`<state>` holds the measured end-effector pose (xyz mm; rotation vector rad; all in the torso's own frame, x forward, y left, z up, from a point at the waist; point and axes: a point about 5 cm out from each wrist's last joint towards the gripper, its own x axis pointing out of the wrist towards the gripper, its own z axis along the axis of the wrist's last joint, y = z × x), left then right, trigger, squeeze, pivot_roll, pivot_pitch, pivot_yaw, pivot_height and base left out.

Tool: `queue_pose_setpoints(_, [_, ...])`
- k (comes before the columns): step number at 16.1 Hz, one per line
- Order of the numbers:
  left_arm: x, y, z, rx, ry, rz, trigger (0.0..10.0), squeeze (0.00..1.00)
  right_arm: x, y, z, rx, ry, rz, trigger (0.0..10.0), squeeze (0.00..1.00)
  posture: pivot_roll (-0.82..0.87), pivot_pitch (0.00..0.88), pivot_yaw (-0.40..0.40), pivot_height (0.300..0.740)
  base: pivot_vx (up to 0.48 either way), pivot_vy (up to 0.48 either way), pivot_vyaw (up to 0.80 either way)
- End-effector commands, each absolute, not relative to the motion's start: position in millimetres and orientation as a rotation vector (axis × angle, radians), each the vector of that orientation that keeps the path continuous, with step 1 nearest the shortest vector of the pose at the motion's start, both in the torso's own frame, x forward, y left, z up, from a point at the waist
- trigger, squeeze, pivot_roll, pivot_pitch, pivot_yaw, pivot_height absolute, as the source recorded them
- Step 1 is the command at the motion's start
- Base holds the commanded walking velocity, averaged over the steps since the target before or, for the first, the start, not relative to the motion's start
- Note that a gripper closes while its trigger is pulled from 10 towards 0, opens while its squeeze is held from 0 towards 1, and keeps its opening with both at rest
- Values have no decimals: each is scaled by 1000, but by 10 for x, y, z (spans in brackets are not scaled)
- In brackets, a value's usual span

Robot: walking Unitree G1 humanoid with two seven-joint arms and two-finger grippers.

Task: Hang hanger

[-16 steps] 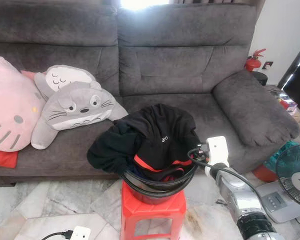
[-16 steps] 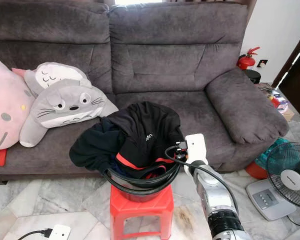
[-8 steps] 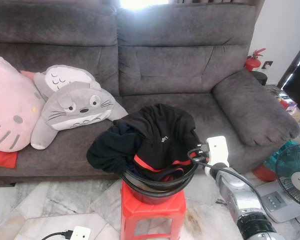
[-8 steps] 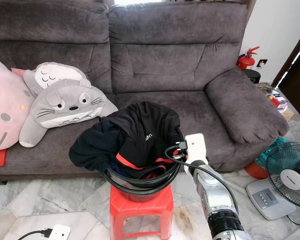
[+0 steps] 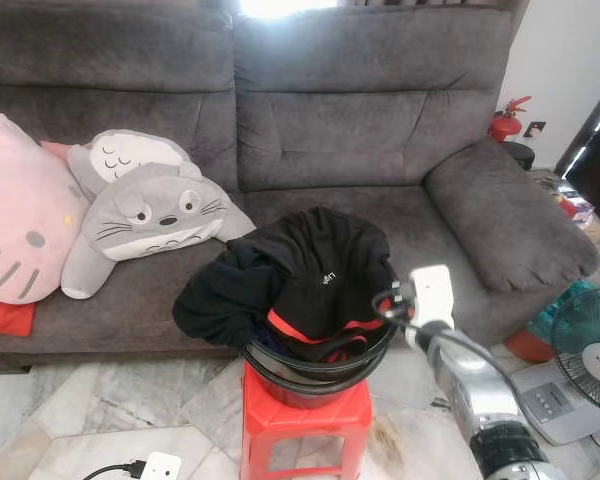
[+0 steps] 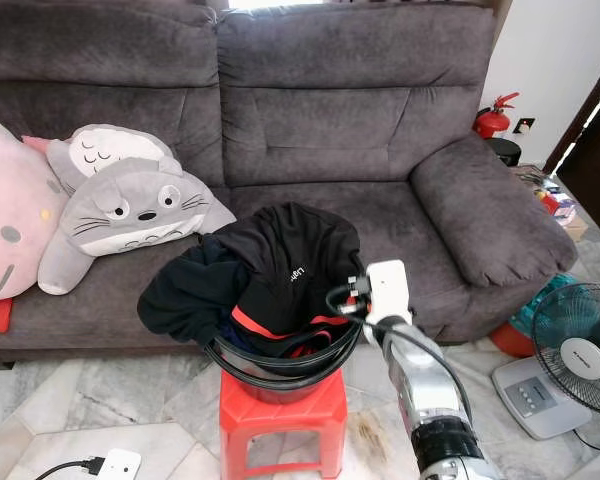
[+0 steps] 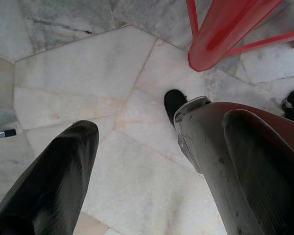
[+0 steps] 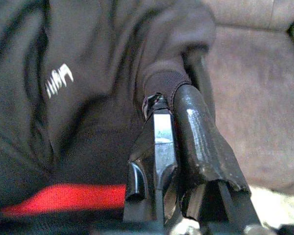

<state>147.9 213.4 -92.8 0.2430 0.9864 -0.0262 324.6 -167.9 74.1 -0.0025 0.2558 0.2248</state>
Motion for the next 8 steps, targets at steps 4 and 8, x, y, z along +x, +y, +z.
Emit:
queue_pose_setpoints(4, [1389,2106,-972,245,1027,-46,10000,0,3449,-1692,1281,66,48,183,0,0,-105,29,-41,740,0,0,0])
queue_pose_setpoints(8, [1395,2105,-970,245,1026,-49,10000,0,3467,-1663,1592,115,-40,199,0,0,-116,28,-37,740,0,0,0])
